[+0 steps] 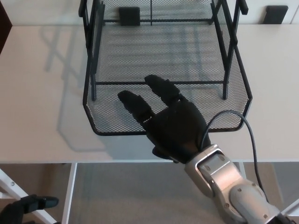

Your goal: The robot walk towards a table in front and then pushes a layer of a file tray back to its original position using its right hand

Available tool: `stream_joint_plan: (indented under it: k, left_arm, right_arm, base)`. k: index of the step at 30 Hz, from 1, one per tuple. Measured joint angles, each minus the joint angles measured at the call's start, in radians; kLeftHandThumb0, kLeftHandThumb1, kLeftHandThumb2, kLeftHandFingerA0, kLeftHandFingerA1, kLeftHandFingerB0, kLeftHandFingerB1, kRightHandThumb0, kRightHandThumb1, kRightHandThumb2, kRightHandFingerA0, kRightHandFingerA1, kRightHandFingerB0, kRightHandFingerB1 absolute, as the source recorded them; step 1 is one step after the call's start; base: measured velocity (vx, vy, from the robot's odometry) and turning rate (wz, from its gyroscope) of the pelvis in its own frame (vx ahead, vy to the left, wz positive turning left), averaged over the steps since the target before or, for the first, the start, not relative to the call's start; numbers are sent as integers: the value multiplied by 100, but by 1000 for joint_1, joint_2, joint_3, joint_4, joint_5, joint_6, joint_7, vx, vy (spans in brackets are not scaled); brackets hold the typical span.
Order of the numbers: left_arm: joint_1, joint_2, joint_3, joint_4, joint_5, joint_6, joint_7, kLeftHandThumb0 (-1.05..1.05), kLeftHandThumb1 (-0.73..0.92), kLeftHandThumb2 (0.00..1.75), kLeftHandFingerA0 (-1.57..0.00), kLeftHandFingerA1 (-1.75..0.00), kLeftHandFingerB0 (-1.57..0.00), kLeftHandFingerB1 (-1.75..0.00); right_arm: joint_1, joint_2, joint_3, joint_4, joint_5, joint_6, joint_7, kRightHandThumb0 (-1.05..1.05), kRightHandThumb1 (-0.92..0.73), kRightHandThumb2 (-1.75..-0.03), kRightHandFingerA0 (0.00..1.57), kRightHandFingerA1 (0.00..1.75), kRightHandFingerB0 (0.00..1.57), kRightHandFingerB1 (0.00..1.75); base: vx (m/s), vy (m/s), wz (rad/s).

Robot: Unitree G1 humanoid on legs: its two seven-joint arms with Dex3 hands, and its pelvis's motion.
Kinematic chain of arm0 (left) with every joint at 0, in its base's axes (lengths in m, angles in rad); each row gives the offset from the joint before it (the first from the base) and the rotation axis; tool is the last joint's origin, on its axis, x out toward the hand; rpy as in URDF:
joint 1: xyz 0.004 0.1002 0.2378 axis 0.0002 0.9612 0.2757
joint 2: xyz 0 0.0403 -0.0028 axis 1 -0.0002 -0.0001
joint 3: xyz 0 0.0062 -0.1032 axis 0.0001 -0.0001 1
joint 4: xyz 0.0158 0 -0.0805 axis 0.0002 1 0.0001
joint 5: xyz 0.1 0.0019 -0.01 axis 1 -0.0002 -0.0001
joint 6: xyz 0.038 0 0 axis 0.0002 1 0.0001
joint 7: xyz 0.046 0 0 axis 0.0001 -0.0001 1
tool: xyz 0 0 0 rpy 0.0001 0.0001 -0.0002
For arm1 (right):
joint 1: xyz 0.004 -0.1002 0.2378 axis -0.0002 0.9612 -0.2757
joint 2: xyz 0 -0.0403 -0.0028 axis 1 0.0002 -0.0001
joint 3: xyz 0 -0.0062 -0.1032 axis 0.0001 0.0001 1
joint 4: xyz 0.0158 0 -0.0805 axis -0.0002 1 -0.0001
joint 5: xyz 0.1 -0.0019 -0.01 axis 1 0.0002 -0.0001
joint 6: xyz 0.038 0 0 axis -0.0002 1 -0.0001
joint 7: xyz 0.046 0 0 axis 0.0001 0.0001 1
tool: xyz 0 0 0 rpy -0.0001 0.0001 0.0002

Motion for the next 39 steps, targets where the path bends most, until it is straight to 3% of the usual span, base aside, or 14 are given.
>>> stream_joint_plan:
  k: [1,2,4,5,27,28,29,30,31,32,33,34,39]
  left_arm:
    - [1,0,1,-2,0,2,1,-33,24,91,-71,-90,-44,-67]
    - [2,-1,2,-2,0,2,1,-32,25,91,-71,-90,-44,-67]
    - [2,-1,3,-2,0,2,1,-33,24,91,-72,-90,-45,-67]
    - [2,-1,4,-2,0,2,1,-33,24,91,-74,-91,-45,-68]
    - [14,-2,5,-12,1,2,0,-32,24,90,-75,-91,-46,-68]
    - [15,-2,5,-12,1,2,-1,-33,24,90,-75,-91,-46,-67]
    - [14,-2,5,-12,1,2,-1,-32,24,91,-75,-91,-46,-68]
    - [14,-2,5,-12,1,2,-1,-32,25,91,-74,-90,-46,-67]
    - [14,-2,5,-12,1,2,-2,-32,25,90,-74,-90,-45,-67]
    - [14,-2,4,-12,1,2,-2,-32,25,90,-74,-90,-45,-67]
    - [14,-2,2,-14,1,2,-2,-32,25,90,-74,-91,-45,-67]
    - [14,-2,1,-16,1,2,-3,-32,25,90,-72,-90,-45,-67]
    - [14,-2,0,-25,1,3,-4,-31,26,90,-70,-88,-44,-66]
  right_arm:
    - [-12,3,2,15,1,7,0,-56,-36,-76,7,23,1,34]
    - [-21,5,3,24,1,12,0,-62,-44,-55,0,31,3,32]
    - [-38,9,5,39,2,22,1,-62,-44,-54,0,30,2,32]
    - [-49,11,6,50,3,30,2,-58,-36,-78,1,17,1,32]
    - [-206,11,14,141,63,115,36,-58,-30,-80,0,19,0,33]
    - [-207,10,14,141,66,117,38,-79,-34,-66,4,20,2,29]
    - [-207,9,15,142,68,119,39,-80,-34,-66,4,20,2,29]
    - [-207,7,16,142,70,121,40,-59,-32,-79,4,20,0,33]
    - [-207,6,17,142,71,122,41,-79,-35,-66,6,19,4,29]
    - [-208,4,18,144,73,123,41,-79,-35,-66,6,19,4,29]
    - [-211,2,20,148,74,125,41,-78,-34,-66,5,21,4,30]
    - [-214,1,21,151,76,126,41,-59,-33,-80,1,16,1,32]
    - [-240,-6,20,176,94,129,48,-57,-31,-79,0,16,0,32]
  base:
    - [0,0,0]
    - [0,0,0]
    - [0,0,0]
    - [0,0,0]
    - [0,0,0]
    - [0,0,0]
    - [0,0,0]
    - [0,0,0]
    - [0,0,0]
    - [0,0,0]
    - [0,0,0]
    - [0,0,0]
    - [0,0,0]
